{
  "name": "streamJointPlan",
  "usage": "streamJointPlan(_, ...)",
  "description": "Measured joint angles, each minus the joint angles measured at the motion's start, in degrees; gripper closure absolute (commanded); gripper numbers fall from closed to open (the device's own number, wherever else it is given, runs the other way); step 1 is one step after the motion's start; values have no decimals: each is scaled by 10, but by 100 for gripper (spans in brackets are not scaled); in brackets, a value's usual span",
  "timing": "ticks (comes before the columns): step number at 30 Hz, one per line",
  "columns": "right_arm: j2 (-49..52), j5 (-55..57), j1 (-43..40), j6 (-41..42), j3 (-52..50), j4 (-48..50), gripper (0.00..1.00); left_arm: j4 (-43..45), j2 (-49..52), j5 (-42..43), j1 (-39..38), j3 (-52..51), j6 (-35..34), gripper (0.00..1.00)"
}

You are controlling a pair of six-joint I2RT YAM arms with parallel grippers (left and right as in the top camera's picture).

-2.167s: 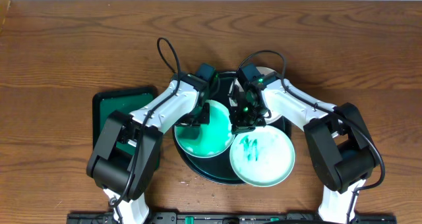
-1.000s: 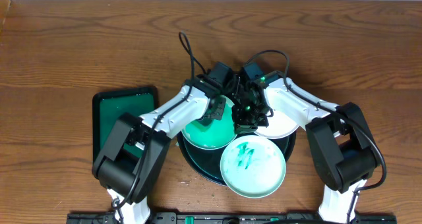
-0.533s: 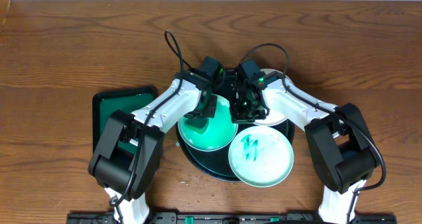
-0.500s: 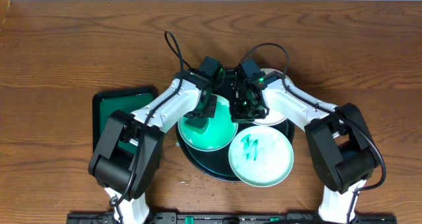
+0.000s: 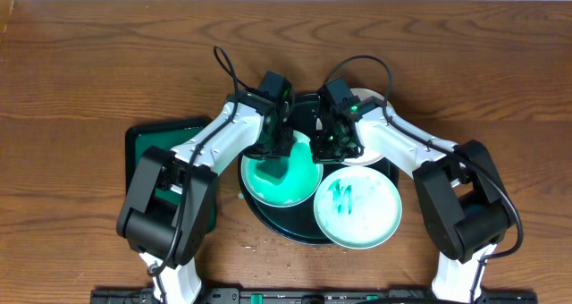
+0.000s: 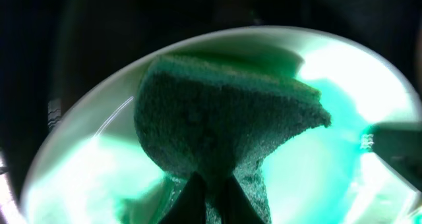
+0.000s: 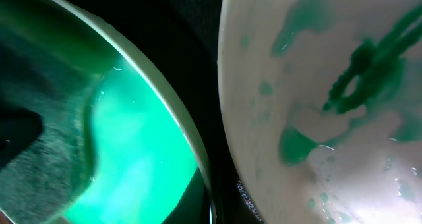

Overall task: Clean dirty plates on tray and stack at the side
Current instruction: 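Scrub the held plate with the sponge in the left gripper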

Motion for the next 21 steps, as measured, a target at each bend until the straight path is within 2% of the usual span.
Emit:
streamJointPlan(10, 0, 1, -1, -3, 0, -8, 99, 55, 7, 92, -1, -2, 4, 93)
streamJointPlan(21, 0, 2, -1, -5, 1, -15, 99, 41, 4, 7, 26, -2, -8, 93)
